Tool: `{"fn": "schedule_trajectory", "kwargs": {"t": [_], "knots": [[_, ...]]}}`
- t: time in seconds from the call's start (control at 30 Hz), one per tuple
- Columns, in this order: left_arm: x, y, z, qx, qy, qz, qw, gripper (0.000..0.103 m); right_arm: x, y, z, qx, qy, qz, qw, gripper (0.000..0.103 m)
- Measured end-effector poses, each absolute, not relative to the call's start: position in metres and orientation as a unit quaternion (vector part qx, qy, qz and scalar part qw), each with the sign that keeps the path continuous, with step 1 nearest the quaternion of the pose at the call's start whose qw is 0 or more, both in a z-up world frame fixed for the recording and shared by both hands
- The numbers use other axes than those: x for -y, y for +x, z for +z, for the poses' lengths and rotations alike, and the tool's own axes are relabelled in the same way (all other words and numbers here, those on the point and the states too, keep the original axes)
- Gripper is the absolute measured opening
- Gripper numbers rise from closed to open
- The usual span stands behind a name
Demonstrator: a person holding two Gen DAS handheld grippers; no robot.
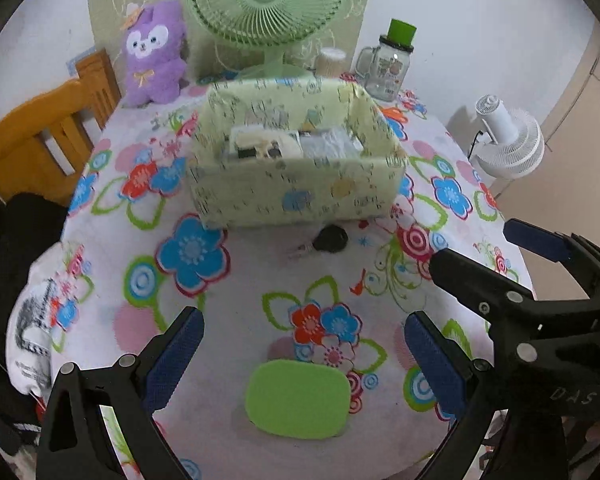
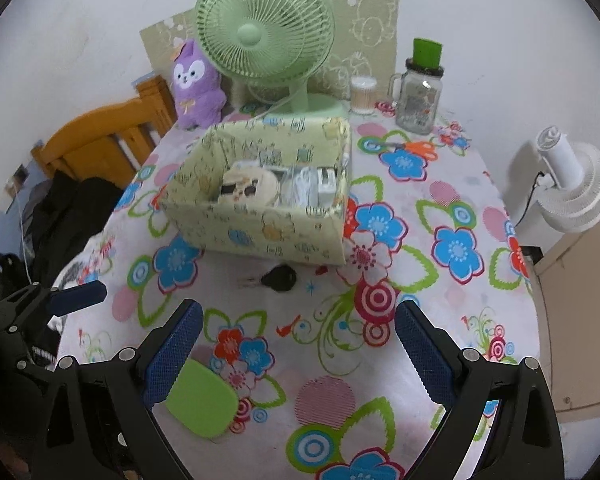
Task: Organize rigid objects
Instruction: 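Grasp the green rounded lid with the left tool while the right tool approaches the black key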
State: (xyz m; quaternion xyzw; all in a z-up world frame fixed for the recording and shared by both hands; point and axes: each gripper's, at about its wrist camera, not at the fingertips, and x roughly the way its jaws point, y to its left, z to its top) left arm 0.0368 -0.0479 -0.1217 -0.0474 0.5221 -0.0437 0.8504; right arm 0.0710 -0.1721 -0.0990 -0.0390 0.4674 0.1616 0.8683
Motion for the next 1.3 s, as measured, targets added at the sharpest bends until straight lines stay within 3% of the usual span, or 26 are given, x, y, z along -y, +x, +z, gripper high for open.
{"fn": "schedule_trajectory", "kwargs": {"t": [0.77,1.3], "knots": [[0.059,0.021,-0.206,-0.566,-0.018,-0.049,0.823,0.102,0.175,0.063,-0.182,-0.516,-0.083,0.164,0.836,0.098],[0.068,0.003,-0.223,-0.562,0.027,-0.064,0.824,0.102,0.174,0.05,-0.204,-0.528,-0.092,0.169,0.827,0.098]]}}
